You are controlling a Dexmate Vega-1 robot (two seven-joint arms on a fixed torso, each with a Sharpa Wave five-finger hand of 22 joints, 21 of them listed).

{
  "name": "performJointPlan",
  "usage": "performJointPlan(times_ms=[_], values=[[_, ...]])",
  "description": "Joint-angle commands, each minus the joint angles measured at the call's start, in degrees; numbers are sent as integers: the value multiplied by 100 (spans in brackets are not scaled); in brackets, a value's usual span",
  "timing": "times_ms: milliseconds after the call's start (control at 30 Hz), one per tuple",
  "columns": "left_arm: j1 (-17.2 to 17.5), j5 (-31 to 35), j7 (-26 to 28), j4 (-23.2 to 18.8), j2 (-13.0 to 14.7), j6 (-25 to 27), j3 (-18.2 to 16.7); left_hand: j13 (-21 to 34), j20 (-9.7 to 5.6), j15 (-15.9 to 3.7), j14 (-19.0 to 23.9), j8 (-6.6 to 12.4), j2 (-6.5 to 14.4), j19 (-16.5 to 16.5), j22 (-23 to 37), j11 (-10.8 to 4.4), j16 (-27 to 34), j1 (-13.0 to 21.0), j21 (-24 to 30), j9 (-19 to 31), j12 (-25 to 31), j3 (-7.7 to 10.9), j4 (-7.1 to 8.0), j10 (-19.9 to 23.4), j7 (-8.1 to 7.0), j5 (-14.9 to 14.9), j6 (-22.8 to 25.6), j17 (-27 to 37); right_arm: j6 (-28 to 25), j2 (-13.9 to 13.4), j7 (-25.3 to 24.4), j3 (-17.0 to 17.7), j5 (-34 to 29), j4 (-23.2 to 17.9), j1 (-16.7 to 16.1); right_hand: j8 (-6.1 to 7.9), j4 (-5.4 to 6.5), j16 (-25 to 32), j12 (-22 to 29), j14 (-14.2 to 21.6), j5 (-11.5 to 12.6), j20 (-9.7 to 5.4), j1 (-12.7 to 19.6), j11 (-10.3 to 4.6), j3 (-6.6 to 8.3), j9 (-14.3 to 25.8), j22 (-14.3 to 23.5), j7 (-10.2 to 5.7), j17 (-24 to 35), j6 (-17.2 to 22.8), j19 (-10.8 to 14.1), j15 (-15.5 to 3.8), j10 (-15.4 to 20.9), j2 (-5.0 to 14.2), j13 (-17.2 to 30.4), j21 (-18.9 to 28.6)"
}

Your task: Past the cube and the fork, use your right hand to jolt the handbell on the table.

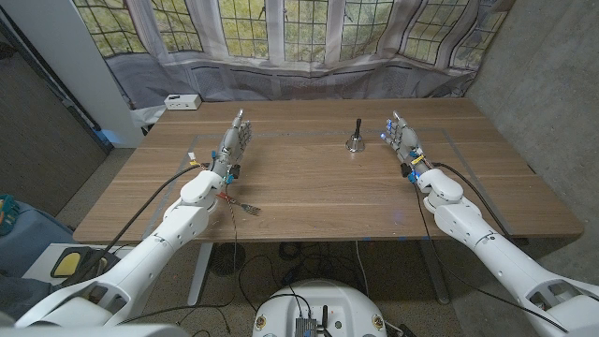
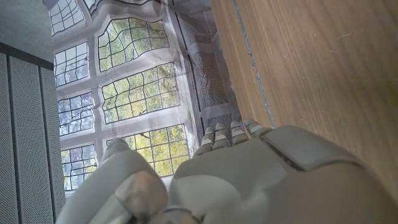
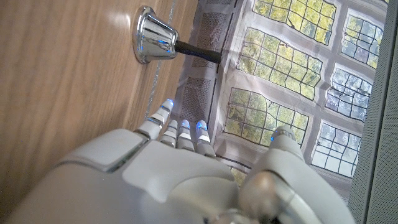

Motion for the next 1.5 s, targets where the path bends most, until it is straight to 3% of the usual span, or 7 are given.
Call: performJointPlan(times_ms=[33, 333, 667, 867, 1133, 1300, 1500], values=[[137, 38, 69, -291, 139, 112, -19, 8, -6, 35, 4, 17, 9, -53, 18, 44, 26, 50, 20, 13, 33, 35, -8, 9, 47, 13, 20, 20, 224, 13, -8, 10, -63, -19, -97, 39, -13, 29, 26, 24, 25, 12, 73, 45, 50, 14, 16, 37, 7, -1, 54, 38, 17, 2, 14, 30], [132, 118, 47, -371, 209, 62, -21, 9, 25, 28, 77, 16, 24, -24, 18, 17, 40, 72, 29, 14, 39, 40, -22, 69, 37, 5, 67, 20, 492, 85, -383, 17, -365, -63, -155, 69, -155, 113, 71, 368, -12, -32, 335, -68, 140, 19, 17, -7, -5, 101, 443, -71, 204, 3, 34, 111], [91, 144, 18, -372, 261, 70, -36, 12, 8, 7, 273, 54, 57, 173, 18, 39, 63, 131, 83, 14, 81, 52, -65, 298, 20, -19, 306, 19, 621, 116, -485, 15, -474, -175, -175, 138, -164, 104, 203, 420, -30, -7, 407, -35, 153, 26, 21, -19, 6, 351, 464, -51, 595, -9, 68, 67], [44, 129, -132, -310, 294, 91, 0, 12, 1, -9, 321, 59, 71, 192, 18, 18, 65, 151, 80, 14, 90, 58, -78, 359, 13, -26, 369, 19, 825, 154, -514, -4, -616, -111, -144, 161, -175, 99, 172, 457, -31, 4, 469, -81, 176, 27, 21, -47, 5, 475, 484, -86, 573, 4, 76, 49], [54, 215, -136, -365, 355, 84, 27, 12, 11, -14, 341, 48, 91, 200, 17, -6, 56, 176, 74, 13, 85, 70, -93, 388, 4, -34, 390, 18, 1009, 150, -528, 18, -727, -101, -106, 106, -227, 213, 113, 868, -36, 14, 713, -84, 283, 29, 23, -140, 2, 457, 812, -92, 550, 72, 76, 116], [76, 278, -48, -387, 349, 19, 10, 12, 19, -18, 350, 48, 104, 201, 17, 7, 51, 192, 69, 14, 78, 79, -102, 390, -7, -38, 411, 17, 816, -2, -544, -18, -849, -267, -93, 148, -171, 410, 239, 1373, -62, 79, 746, -75, 290, 31, 33, -182, 77, 684, 1017, -113, 1021, 91, 75, 134], [18, 394, 103, -419, 331, 123, 56, 13, 47, -38, 396, 52, 131, 197, 17, -6, 53, 222, 59, 14, 76, 96, -120, 427, -9, -49, 471, 17, 962, 72, -403, -24, -791, -97, 7, 197, -169, 494, 314, 1575, -59, 119, 798, -31, 311, 31, 37, -158, 122, 899, 1093, -138, 1321, 116, 77, 127]])
